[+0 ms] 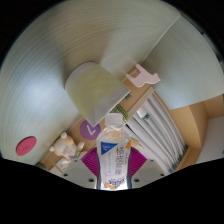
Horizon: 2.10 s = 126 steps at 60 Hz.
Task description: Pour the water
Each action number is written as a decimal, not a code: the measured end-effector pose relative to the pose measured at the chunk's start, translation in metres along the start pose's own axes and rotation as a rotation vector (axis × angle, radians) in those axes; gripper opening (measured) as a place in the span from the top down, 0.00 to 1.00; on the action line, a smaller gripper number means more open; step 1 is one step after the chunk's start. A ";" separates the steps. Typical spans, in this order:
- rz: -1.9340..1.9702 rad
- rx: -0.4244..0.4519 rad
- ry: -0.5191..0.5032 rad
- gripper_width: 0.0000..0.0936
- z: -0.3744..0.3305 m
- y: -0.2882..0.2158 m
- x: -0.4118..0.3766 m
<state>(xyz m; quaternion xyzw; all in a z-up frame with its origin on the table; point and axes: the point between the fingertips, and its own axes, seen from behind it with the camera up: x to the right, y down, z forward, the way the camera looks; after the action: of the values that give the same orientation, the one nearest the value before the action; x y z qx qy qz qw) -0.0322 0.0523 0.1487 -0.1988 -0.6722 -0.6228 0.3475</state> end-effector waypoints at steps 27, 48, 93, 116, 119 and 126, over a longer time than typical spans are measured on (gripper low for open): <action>1.569 -0.283 0.024 0.63 -0.017 0.132 0.028; 2.174 -0.310 0.074 0.61 -0.041 0.174 -0.037; 2.388 -0.320 -0.083 0.46 -0.045 0.096 -0.130; 2.465 -0.439 -0.180 0.14 -0.124 0.049 -0.123; 2.464 -0.439 -0.207 0.14 -0.139 0.032 -0.118; 2.432 -0.440 -0.250 0.14 -0.167 0.000 -0.101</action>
<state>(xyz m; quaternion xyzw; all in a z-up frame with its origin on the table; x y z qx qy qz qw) 0.0727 -0.0940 0.0736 -0.8048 0.0384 0.0269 0.5917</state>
